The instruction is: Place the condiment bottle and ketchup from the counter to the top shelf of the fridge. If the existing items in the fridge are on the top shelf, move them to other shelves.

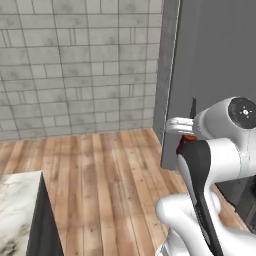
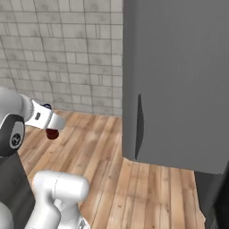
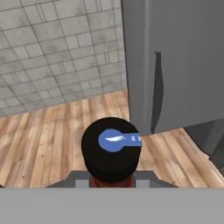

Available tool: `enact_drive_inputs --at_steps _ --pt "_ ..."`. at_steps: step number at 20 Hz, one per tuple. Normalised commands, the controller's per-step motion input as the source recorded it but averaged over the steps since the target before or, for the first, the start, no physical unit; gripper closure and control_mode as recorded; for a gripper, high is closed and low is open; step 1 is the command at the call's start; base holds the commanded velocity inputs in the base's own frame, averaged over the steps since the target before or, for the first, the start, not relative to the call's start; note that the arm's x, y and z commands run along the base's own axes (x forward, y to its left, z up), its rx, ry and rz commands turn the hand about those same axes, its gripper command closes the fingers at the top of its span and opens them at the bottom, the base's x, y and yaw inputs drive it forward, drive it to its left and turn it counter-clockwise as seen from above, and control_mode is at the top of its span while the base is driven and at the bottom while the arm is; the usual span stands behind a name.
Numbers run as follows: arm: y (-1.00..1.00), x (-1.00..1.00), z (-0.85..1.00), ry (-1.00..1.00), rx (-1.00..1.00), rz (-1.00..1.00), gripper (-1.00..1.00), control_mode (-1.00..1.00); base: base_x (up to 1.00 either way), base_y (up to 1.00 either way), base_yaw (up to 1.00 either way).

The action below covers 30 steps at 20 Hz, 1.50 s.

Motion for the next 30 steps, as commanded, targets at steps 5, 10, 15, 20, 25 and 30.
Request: enact_drive_inputs --at_steps 5,10,15,20,25,30 --pt "0.00 0.00 0.00 0.00 0.00 0.00 1.00 1.00 1.00 0.61 0.00" --pt "0.00 0.00 0.00 0.00 0.00 0.00 1.00 1.00 1.00 0.58 0.00" --pt "0.00 0.00 0.00 0.00 0.00 0.00 1.00 1.00 1.00 0.06 0.00" --pt "0.00 0.00 0.00 0.00 0.00 0.00 1.00 1.00 1.00 0.00 0.00" --pt "0.00 0.00 0.00 0.00 0.00 0.00 1.00 1.00 1.00 0.00 0.00" --pt "0.00 0.00 0.00 0.00 0.00 0.00 1.00 1.00 1.00 0.00 -0.14"
